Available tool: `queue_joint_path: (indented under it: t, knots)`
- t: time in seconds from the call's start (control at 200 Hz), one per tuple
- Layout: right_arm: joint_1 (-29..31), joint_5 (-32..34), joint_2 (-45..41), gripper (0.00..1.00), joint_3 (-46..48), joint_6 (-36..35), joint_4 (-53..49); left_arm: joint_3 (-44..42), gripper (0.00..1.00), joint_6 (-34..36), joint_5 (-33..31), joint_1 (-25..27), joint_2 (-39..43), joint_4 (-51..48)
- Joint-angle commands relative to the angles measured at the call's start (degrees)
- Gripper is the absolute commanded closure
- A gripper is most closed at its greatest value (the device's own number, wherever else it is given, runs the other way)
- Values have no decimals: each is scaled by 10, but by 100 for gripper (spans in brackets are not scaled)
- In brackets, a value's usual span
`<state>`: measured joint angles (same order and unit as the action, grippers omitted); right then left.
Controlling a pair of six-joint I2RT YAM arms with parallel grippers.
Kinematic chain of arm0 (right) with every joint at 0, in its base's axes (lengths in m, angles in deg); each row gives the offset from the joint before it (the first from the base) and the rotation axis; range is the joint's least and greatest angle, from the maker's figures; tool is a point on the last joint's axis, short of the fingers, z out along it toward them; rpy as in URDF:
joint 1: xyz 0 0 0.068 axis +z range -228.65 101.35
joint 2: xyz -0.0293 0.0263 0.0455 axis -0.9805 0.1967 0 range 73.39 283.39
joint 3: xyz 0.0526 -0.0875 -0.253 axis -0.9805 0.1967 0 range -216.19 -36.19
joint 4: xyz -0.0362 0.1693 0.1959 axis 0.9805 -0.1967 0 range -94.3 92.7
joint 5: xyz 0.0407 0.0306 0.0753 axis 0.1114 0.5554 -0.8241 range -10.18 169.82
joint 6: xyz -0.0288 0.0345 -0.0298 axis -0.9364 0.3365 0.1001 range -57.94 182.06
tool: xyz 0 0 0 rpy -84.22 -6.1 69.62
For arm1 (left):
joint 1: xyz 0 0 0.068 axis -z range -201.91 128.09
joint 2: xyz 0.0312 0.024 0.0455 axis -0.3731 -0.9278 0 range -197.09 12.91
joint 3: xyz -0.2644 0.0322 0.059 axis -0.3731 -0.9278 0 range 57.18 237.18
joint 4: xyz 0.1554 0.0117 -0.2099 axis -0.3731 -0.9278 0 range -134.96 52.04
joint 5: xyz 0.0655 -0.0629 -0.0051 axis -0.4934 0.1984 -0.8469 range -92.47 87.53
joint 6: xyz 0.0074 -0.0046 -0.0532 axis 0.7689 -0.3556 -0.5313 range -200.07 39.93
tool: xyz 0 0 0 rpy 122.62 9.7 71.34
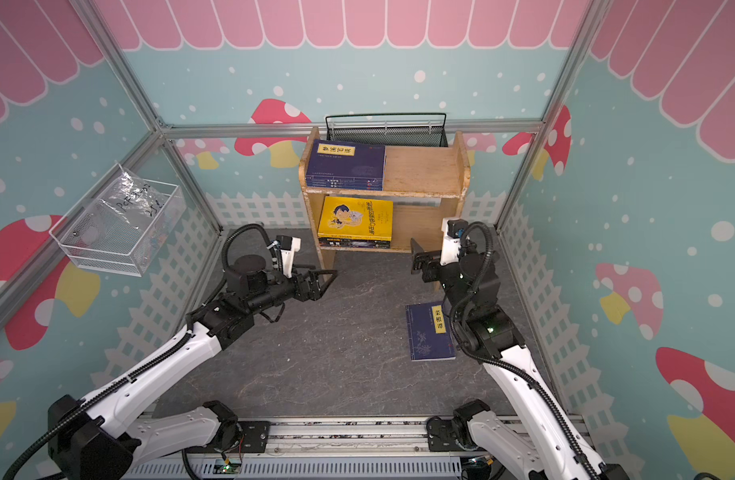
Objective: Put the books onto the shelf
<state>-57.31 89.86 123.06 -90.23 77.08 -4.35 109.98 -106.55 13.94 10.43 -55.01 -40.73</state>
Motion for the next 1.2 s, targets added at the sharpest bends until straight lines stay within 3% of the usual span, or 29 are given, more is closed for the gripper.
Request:
queue_joint_path:
  t: [0.0, 0.21, 0.425, 0.575, 0.685, 0.816, 0.926, 1.196]
  knots:
    - [-2, 58, -15, 1, 66, 51, -61, -40, 0, -80, -38, 38, -26, 77]
    - [-19, 82, 10, 1, 170, 160, -87, -75, 0, -144, -142, 121, -87, 120]
    - [-85, 19, 74, 1, 229, 196, -77, -90, 0, -200, -111, 146, -163, 166]
    - [-157, -74, 140, 2, 248, 154, -30, -74, 0, -202, -88, 156, -204, 178]
    - [-191, -107, 199, 4, 236, 134, -26, -56, 0, -200, -73, 159, -229, 179]
    - [-201, -140, 253, 5, 223, 121, -27, -32, 0, -200, -60, 161, -256, 178]
    - [-201, -200, 292, 17, 215, 122, -23, -5, 0, -203, -55, 162, -283, 173]
    - [-176, -287, 258, 24, 252, 168, 25, 8, 0, -230, -65, 158, -328, 162]
